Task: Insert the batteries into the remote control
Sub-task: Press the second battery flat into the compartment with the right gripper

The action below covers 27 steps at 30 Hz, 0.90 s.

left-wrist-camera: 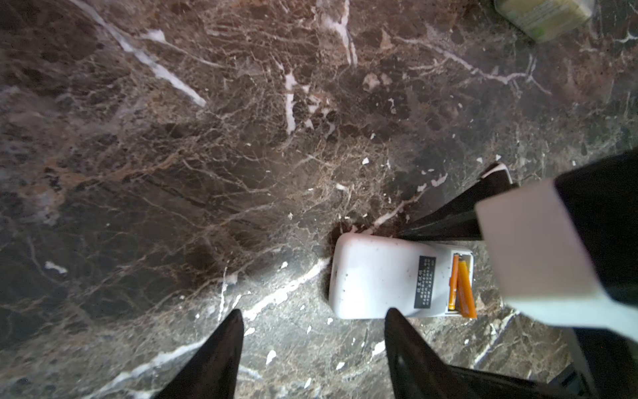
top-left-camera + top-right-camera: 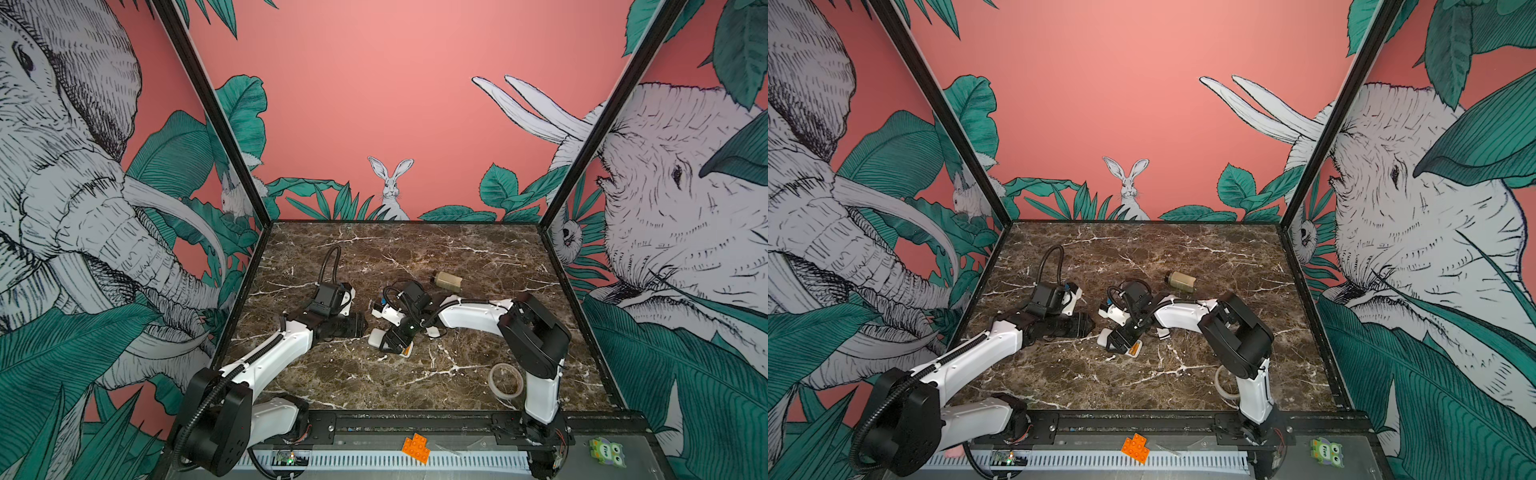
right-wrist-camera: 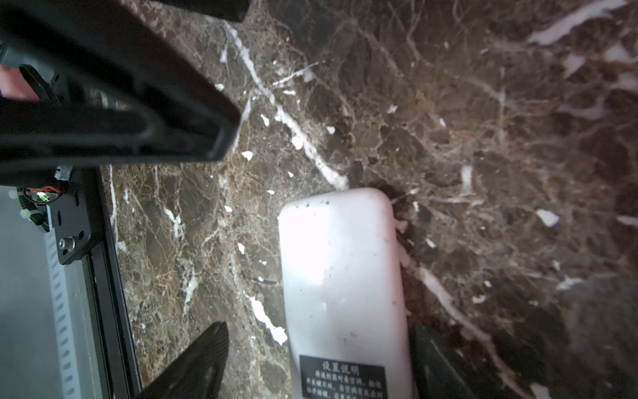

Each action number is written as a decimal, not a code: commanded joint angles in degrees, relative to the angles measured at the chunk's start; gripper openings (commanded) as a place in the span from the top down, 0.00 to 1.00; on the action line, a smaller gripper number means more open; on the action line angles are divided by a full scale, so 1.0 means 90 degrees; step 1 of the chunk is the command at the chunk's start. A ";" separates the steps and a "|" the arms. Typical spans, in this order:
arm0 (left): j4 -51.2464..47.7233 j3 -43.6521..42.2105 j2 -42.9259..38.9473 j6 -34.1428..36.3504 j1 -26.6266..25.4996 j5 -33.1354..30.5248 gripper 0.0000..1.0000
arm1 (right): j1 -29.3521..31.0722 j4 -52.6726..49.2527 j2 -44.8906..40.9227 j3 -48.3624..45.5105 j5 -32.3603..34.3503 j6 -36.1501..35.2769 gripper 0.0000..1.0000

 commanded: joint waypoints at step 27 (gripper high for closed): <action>0.0185 0.0061 0.0887 -0.0194 -0.1044 -0.0306 0.42 | 0.0133 -0.1647 -0.1881 -0.0596 0.1688 -0.1096 0.32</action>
